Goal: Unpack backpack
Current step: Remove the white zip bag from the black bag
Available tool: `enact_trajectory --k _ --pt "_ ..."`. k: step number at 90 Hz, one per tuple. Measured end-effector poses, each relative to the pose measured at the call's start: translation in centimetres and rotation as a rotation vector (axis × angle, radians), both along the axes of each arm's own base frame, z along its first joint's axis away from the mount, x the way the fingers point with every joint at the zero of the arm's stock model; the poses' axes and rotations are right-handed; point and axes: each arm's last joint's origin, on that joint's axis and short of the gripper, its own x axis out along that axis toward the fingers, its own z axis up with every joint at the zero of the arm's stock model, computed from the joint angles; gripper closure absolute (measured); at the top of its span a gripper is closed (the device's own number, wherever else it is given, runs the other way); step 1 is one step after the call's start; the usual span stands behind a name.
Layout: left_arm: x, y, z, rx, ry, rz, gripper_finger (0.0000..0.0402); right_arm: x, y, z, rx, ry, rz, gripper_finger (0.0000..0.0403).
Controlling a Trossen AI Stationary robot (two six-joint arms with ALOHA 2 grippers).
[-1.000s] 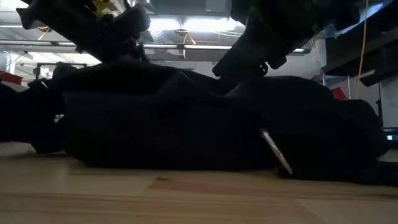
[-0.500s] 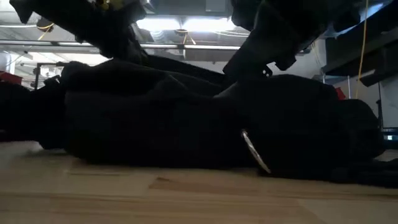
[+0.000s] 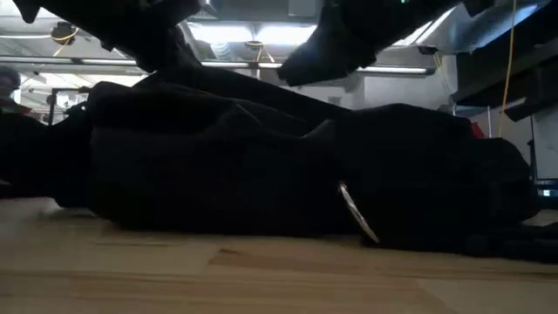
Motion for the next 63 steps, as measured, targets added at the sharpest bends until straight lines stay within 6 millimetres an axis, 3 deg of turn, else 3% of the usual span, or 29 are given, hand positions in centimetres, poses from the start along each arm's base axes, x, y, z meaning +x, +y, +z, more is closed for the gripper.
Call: enact_trajectory --k 10,28,44,63 --pt "0.0 0.0 0.0 -0.004 -0.003 -0.002 0.0338 0.0 -0.6 0.1 -0.096 0.047 -0.061 0.0023" --pt "0.0 0.0 0.0 -0.007 -0.004 -0.004 0.0338 -0.1 -2.7 -0.3 -0.045 0.174 -0.124 0.0023" --pt "0.0 0.0 0.0 -0.013 -0.012 -0.003 0.0338 -0.1 -4.1 -0.4 -0.149 0.243 -0.168 0.0023" --pt "0.0 0.0 0.0 -0.022 -0.015 -0.009 0.0338 -0.5 -3.3 -0.6 -0.299 0.333 -0.035 0.0055"
